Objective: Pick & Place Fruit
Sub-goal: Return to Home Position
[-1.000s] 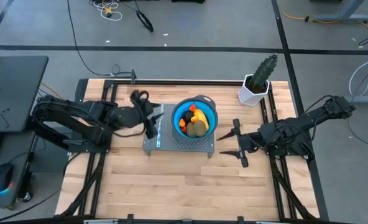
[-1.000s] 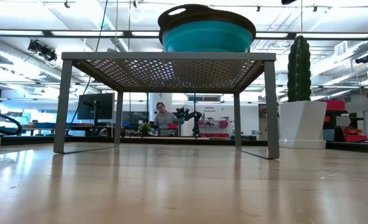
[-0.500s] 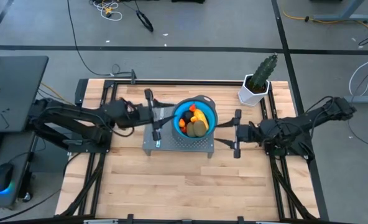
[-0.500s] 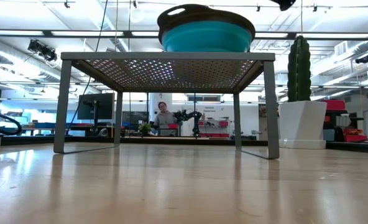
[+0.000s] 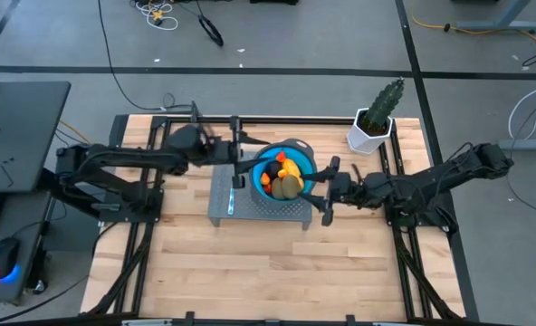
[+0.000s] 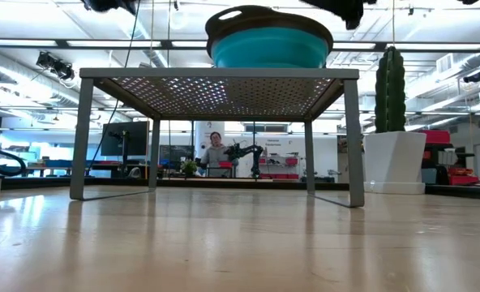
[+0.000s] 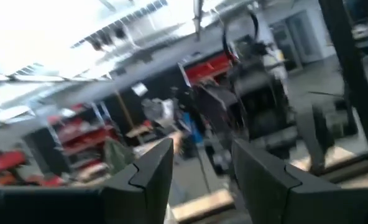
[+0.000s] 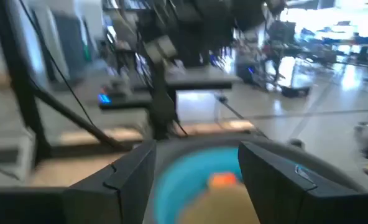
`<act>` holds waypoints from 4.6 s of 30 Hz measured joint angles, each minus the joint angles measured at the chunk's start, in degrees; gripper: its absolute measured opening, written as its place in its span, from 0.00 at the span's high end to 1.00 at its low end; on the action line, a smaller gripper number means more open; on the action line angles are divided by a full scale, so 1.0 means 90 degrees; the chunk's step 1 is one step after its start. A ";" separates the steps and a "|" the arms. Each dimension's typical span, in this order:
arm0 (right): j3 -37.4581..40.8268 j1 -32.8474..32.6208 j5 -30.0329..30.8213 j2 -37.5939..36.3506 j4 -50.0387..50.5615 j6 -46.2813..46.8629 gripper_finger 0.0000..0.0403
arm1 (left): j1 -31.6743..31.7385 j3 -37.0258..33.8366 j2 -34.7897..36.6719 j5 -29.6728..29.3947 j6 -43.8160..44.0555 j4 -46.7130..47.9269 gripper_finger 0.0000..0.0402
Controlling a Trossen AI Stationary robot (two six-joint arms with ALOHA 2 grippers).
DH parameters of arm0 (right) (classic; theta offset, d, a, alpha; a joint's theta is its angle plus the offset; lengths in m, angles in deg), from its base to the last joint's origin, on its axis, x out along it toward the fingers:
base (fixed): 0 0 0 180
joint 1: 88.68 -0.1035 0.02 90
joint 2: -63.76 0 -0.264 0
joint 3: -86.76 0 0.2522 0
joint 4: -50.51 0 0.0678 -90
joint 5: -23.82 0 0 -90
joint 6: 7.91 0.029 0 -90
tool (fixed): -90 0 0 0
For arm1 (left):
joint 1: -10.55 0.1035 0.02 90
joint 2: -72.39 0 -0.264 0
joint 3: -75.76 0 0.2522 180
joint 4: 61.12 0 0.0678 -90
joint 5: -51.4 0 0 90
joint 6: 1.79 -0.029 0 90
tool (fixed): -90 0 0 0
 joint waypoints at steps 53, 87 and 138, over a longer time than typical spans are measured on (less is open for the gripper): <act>-0.0005 0.1325 -0.2341 -0.3354 0.3073 -0.0717 0.89 | 0.2093 -0.2270 0.2210 0.1605 0.2490 -0.1238 0.96; -0.0002 0.1586 -0.1444 -0.5395 0.4665 -0.0029 0.89 | 0.2786 -0.4345 0.7050 0.1323 0.4119 0.0229 0.97; 0.3546 0.1584 -0.0492 -0.7096 0.2334 -0.0381 0.89 | 0.3041 -0.5019 0.8339 0.1532 0.3932 0.3438 0.99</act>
